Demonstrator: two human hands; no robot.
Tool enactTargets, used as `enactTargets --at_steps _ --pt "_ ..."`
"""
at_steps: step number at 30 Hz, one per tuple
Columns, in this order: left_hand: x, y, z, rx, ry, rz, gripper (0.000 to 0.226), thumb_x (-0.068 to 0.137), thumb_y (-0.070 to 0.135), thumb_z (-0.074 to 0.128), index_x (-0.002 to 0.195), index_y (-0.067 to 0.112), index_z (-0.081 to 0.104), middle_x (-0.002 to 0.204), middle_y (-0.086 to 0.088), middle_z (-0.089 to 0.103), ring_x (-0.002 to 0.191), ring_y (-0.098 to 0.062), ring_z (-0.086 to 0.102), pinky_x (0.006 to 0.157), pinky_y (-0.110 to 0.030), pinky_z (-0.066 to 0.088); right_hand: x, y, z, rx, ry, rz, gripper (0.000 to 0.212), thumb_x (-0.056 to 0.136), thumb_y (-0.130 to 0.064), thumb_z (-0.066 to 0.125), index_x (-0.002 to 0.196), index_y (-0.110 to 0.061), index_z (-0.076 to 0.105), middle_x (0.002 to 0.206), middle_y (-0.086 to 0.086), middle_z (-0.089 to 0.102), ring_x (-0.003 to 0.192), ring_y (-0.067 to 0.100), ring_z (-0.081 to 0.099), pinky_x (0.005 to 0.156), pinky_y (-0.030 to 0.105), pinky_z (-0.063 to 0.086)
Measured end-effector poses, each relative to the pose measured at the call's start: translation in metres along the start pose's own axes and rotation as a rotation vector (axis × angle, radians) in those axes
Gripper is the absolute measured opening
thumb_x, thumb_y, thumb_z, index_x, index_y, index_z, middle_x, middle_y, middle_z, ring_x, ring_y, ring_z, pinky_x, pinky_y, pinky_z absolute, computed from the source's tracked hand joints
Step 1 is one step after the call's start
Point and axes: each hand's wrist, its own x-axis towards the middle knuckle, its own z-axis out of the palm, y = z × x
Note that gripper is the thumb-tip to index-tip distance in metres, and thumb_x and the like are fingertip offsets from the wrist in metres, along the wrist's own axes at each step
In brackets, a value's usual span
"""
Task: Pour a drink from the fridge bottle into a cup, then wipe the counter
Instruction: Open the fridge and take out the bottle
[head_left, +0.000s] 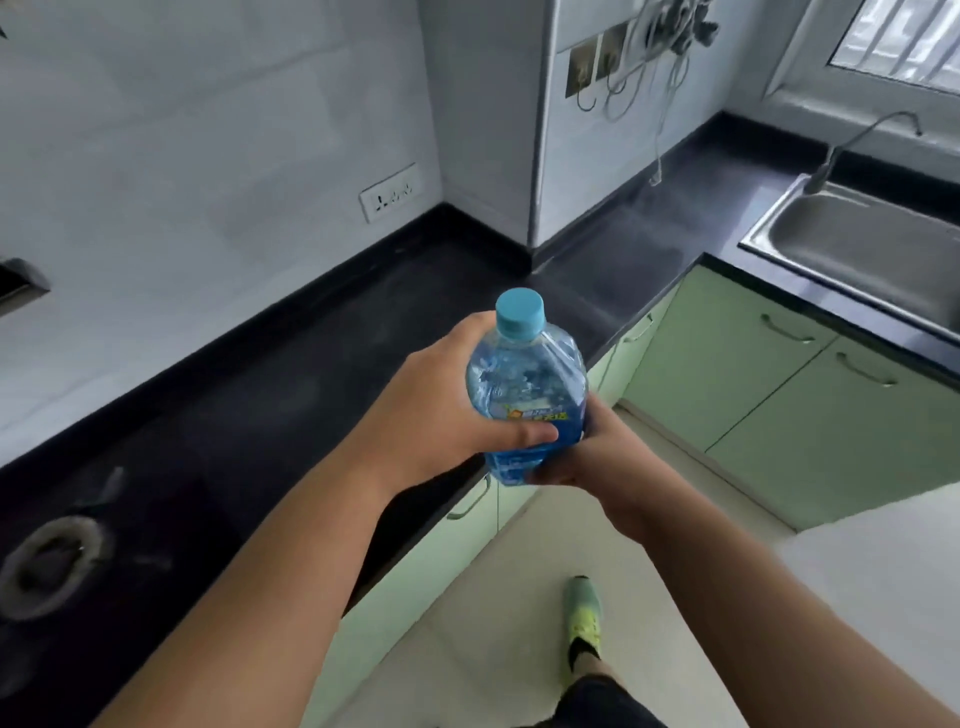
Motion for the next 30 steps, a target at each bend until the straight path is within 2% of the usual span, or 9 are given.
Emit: enactTargets --at_steps 7,11,13,18,22,25,28,30 --pt "0.092 -0.029 0.006 0.043 0.198 -0.219 0.089 0.063 0.052 0.096 0.136 0.042 0.047 0.117 0.023 0.066 0.107 0.005 0.066 0.092 -0.020 0.056 0.142 -0.028 -0.035 -0.257 -0.180 0.038 0.098 0.058 0.008 0.085 0.136 -0.039 0.051 0.121 -0.005 0.073 0.114 0.020 0.070 0.091 0.045 0.063" --pt "0.117 -0.053 -0.004 0.134 0.276 -0.331 0.095 0.062 0.058 0.094 0.141 0.039 0.045 0.118 0.023 0.061 0.106 -0.002 0.063 0.092 -0.024 0.052 0.197 -0.043 -0.025 -0.412 -0.272 -0.005 0.102 0.048 -0.014 0.092 0.138 -0.035 0.049 0.119 -0.009 0.073 0.110 0.013 0.071 0.094 0.042 0.062" --pt "0.125 -0.070 -0.012 0.168 0.284 -0.393 0.095 0.062 0.060 0.094 0.140 0.038 0.045 0.118 0.021 0.062 0.105 -0.005 0.064 0.091 -0.029 0.054 0.221 -0.043 -0.015 -0.468 -0.300 -0.018 0.105 0.045 -0.019 0.093 0.139 -0.036 0.049 0.119 -0.010 0.073 0.110 0.012 0.071 0.095 0.044 0.061" --pt "0.142 -0.121 -0.032 0.161 0.296 -0.458 0.096 0.062 0.056 0.096 0.142 0.037 0.046 0.126 0.016 0.064 0.109 -0.007 0.064 0.095 -0.031 0.055 0.272 -0.040 0.017 -0.612 -0.315 -0.064 0.094 0.061 -0.011 0.096 0.141 -0.030 0.050 0.119 -0.013 0.071 0.110 0.010 0.069 0.097 0.039 0.058" --pt "0.157 -0.158 -0.040 0.162 0.312 -0.492 0.096 0.062 0.051 0.097 0.142 0.035 0.046 0.128 0.013 0.063 0.111 -0.010 0.063 0.095 -0.033 0.054 0.308 -0.033 0.042 -0.676 -0.288 -0.072 0.093 0.059 -0.015 0.098 0.139 -0.030 0.053 0.118 -0.013 0.072 0.110 0.012 0.068 0.098 0.041 0.058" --pt "0.168 -0.183 -0.040 0.145 0.338 -0.519 0.094 0.065 0.047 0.096 0.143 0.033 0.046 0.130 0.010 0.061 0.113 -0.012 0.061 0.095 -0.032 0.052 0.331 -0.033 0.054 -0.748 -0.291 -0.072 0.090 0.065 -0.012 0.096 0.143 -0.024 0.052 0.120 -0.009 0.070 0.111 0.016 0.067 0.094 0.036 0.057" --pt "0.176 -0.200 -0.039 0.135 0.368 -0.593 0.096 0.065 0.042 0.097 0.144 0.030 0.044 0.132 0.006 0.060 0.116 -0.016 0.062 0.100 -0.040 0.054 0.350 -0.034 0.065 -0.802 -0.304 -0.059 0.088 0.069 -0.011 0.094 0.144 -0.023 0.050 0.120 -0.008 0.069 0.110 0.017 0.067 0.087 0.031 0.054" --pt "0.183 -0.210 -0.040 0.134 0.373 -0.631 0.095 0.065 0.040 0.097 0.143 0.030 0.045 0.132 0.004 0.060 0.115 -0.017 0.063 0.099 -0.042 0.055 0.365 -0.030 0.074 -0.850 -0.318 -0.064 0.088 0.069 -0.015 0.095 0.144 -0.024 0.050 0.121 -0.006 0.070 0.111 0.018 0.067 0.089 0.034 0.057"
